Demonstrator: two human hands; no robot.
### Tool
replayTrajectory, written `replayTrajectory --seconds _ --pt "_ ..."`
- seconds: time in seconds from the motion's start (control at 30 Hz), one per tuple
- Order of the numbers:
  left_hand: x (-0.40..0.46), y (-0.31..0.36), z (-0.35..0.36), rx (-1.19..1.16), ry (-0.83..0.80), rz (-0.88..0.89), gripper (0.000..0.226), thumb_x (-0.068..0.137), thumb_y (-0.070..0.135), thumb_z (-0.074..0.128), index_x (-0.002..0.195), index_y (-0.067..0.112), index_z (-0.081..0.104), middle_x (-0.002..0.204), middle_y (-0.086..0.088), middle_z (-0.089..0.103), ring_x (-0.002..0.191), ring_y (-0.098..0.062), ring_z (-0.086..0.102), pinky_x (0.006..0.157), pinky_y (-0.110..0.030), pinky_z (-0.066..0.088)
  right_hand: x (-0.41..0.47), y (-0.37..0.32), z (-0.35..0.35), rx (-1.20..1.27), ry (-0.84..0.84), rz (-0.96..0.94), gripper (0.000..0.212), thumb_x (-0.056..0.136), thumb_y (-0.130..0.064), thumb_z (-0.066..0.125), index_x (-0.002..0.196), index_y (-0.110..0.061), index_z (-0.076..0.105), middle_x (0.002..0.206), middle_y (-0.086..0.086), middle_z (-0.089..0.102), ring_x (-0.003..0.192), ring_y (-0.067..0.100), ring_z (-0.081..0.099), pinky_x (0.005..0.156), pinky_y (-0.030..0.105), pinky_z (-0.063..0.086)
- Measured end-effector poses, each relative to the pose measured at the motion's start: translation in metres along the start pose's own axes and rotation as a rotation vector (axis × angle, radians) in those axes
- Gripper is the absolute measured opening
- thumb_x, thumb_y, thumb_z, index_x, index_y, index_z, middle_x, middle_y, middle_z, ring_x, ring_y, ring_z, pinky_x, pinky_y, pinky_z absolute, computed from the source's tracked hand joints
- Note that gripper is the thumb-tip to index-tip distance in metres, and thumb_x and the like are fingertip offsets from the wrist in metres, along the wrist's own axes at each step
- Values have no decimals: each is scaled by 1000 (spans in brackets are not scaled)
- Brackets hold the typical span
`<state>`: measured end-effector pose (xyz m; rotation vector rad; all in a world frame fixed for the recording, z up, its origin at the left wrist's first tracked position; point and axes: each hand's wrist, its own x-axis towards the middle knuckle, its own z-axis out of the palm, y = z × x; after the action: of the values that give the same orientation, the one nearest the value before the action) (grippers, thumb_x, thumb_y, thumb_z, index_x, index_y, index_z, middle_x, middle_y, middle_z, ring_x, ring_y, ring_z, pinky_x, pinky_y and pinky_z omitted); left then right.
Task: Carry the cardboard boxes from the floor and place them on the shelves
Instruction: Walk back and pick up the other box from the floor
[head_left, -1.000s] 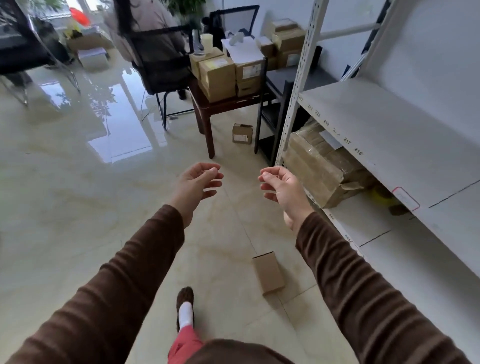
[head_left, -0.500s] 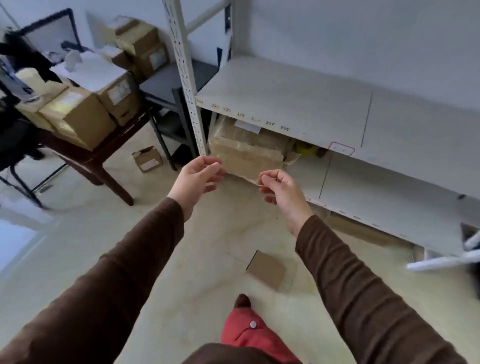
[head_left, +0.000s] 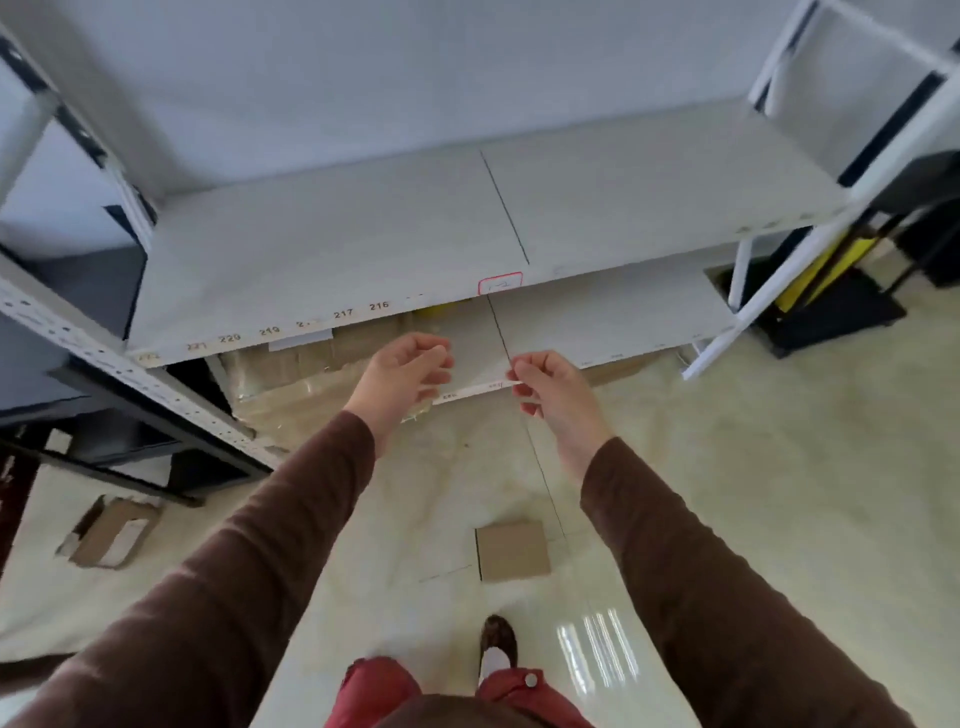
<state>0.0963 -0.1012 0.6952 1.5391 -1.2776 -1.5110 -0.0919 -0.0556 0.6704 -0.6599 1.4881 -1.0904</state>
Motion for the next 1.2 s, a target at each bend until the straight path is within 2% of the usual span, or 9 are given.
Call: replayTrajectory --seconds 0.1,0.17,0.33,0.47,0.67,0.77,0.87,1.03,1.2 --pt "7 -8 0 -56 -1 11 22 104 15 54 121 8 66 98 -2 70 86 -16 64 81 -31 51 -8 0 -2 10 -30 42 8 101 -9 58 100 -13 65 91 4 66 74 14 55 65 24 43" --pt "78 17 54 157 -544 -68 22 104 16 54 120 9 66 101 -3 70 88 -16 64 79 -29 51 -7 13 -22 271 558 11 11 100 -6 58 95 -15 63 86 4 61 68 13 51 64 24 41" --pt "94 8 59 162 -545 -14 26 102 18 58 124 7 67 104 -6 72 91 -17 65 77 -24 54 -12 24 -21 295 577 25 7 99 -13 60 100 -18 64 97 6 62 80 15 55 76 27 46" --pt "120 -6 59 259 -730 -41 21 99 17 62 118 10 69 93 -2 73 84 -17 65 83 -32 51 -11 49 7 381 809 9 11 99 -12 60 108 -17 64 104 4 66 87 14 58 75 26 49" --pt "132 -54 66 383 -900 -19 13 102 14 55 110 16 66 95 0 71 81 -12 64 77 -28 51 -22 112 41 479 1028 83 20 100 -13 62 119 -12 64 105 -1 61 86 9 57 80 30 47" --pt "131 -95 72 428 -948 -53 17 103 15 54 116 13 65 101 -3 69 88 -15 64 82 -31 52 -30 151 47 529 1073 146 30 101 -18 61 131 -12 60 118 1 60 91 7 57 86 32 48" --pt "133 -143 78 468 -974 -96 14 103 14 53 109 18 64 103 -4 68 95 -18 62 88 -36 52 -30 194 49 591 1089 205 32 102 -23 60 133 -16 56 126 1 58 94 6 56 91 33 47" --pt "147 -229 89 534 -1005 -123 10 100 17 58 103 24 65 107 -3 68 100 -18 62 87 -33 50 -12 274 49 651 1073 298 46 103 -27 61 145 -12 51 143 6 56 113 17 53 99 37 47" --pt "177 -330 104 606 -1056 -120 22 100 21 58 122 19 63 113 0 64 110 -19 59 87 -31 48 23 374 50 689 1041 346 51 103 -32 60 150 -15 47 151 5 52 127 21 53 107 40 46"
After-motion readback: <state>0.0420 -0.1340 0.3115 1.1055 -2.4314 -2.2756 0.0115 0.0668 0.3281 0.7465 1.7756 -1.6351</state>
